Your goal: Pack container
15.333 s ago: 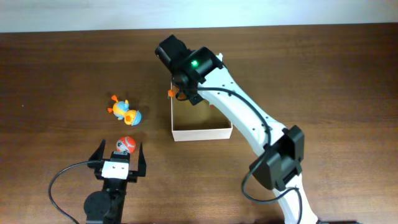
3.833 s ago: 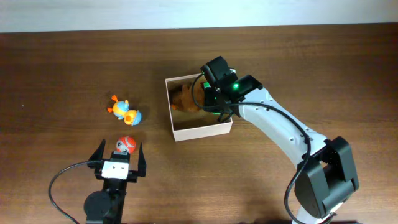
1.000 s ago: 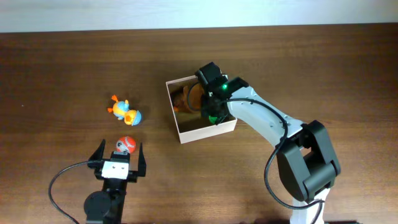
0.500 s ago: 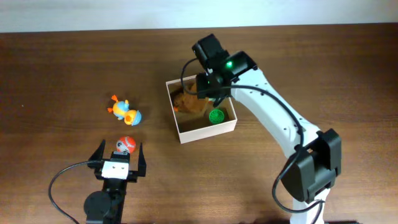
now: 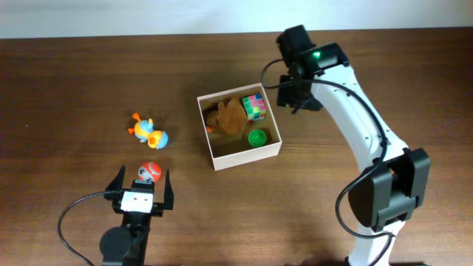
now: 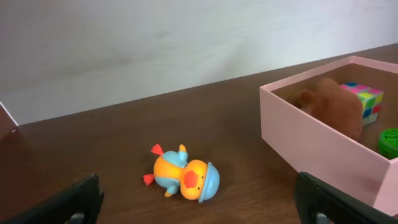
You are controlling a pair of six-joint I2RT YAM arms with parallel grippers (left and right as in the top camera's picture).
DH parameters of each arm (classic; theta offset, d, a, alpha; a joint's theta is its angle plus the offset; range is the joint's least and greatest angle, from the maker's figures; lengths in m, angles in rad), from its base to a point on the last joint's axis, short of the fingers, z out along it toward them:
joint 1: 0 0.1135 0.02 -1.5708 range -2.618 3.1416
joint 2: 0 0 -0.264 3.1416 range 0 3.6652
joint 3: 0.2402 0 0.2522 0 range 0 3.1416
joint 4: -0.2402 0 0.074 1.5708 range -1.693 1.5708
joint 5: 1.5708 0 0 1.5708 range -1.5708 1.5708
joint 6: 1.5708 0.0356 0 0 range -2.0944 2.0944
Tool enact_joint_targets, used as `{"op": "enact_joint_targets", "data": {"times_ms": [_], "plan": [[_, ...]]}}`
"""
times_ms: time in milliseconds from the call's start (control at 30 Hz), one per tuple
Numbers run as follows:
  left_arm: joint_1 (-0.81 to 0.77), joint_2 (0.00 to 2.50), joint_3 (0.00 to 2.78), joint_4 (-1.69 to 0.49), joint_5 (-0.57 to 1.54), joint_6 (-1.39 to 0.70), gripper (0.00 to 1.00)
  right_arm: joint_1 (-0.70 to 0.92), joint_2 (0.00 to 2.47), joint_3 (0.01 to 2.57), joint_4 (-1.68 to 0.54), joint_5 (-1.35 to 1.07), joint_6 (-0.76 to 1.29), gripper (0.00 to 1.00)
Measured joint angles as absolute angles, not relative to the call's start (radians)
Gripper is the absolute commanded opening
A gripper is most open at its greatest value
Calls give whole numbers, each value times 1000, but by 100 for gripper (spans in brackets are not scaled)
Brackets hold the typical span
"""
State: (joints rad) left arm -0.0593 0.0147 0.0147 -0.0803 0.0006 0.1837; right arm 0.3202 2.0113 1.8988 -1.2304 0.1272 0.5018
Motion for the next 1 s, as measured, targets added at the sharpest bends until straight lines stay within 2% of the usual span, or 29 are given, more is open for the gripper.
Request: {"op": "enact_joint_targets", "data": {"times_ms": [433,1000], "plan": [[-59,15,15,-80,1,184,99,303,2011,1594,-1056,65,521,56],[-59,15,15,-80,1,184,99,419,2011,1565,-1015,23,547,57]]}}
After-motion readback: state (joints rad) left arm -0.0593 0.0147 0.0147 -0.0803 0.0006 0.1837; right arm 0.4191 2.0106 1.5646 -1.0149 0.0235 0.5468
